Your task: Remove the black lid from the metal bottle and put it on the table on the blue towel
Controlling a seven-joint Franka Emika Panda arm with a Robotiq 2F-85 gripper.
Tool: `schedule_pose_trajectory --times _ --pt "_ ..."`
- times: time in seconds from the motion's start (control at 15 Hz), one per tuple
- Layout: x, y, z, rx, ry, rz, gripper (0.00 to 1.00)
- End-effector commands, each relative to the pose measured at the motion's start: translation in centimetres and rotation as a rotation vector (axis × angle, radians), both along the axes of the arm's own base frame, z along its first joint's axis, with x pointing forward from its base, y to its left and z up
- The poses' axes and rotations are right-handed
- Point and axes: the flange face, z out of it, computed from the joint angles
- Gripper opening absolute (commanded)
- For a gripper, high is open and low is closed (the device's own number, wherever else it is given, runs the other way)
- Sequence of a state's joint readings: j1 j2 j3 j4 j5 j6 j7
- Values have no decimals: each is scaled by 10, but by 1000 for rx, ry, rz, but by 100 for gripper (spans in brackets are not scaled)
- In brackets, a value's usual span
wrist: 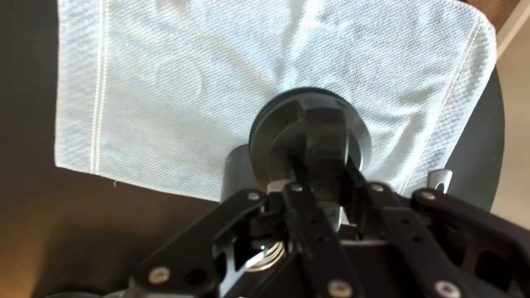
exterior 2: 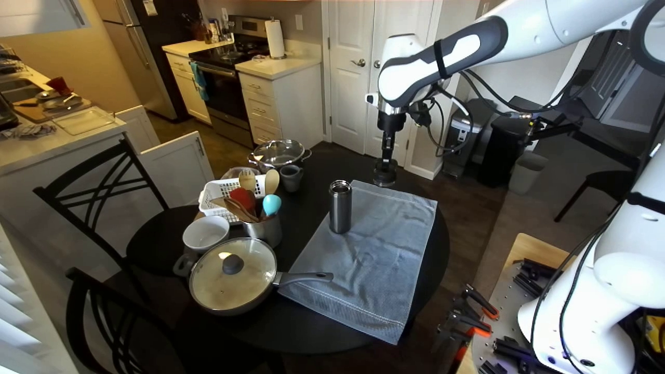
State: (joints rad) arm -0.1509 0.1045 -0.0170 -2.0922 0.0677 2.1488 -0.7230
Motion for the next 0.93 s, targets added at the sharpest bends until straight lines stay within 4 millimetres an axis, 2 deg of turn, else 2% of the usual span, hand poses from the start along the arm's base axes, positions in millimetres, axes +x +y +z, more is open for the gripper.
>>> schedule_pose_trajectory --times 0.0,0.53,0.8,0.87 --pt "-35 20 -37 6 -36 37 9" --pt "-59 43 -87 -42 -113 110 9" --pt "-85 35 -124 -46 -64 64 9" --pt "-90 29 -138 -43 -41 39 9"
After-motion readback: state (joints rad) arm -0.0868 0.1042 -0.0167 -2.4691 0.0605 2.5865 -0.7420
